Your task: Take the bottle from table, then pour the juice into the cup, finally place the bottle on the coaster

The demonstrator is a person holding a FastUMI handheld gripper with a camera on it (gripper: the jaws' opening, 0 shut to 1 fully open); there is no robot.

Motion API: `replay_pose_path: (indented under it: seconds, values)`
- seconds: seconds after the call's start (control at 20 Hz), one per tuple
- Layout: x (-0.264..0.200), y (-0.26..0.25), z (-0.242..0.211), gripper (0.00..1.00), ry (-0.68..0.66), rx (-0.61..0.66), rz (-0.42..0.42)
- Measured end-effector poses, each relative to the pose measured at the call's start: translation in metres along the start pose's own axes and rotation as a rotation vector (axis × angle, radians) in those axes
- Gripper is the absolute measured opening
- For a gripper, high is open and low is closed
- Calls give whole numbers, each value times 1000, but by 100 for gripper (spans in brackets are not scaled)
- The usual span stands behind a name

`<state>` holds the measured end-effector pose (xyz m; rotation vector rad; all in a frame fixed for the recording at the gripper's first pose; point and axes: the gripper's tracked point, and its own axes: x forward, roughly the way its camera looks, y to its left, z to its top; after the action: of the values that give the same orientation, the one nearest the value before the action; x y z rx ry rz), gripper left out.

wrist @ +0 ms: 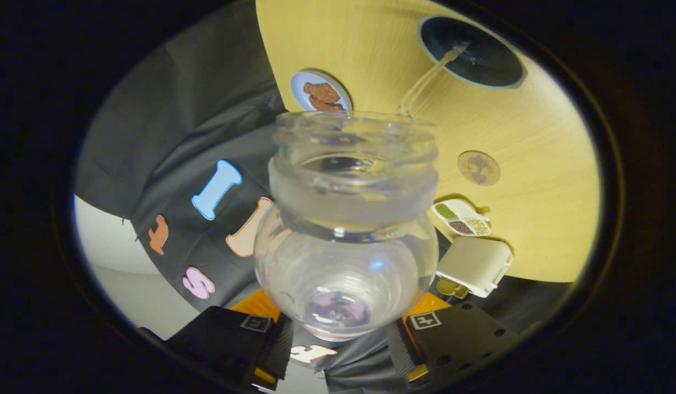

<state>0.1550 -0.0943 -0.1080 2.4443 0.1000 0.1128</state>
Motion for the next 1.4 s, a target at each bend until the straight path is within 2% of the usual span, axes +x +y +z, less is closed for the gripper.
replay_pose_path:
  seconds: [0.8,1.4]
  values:
    - [2,1,0,76,17,78,0]
    - [0,-8,-4,76,16,30,-23]
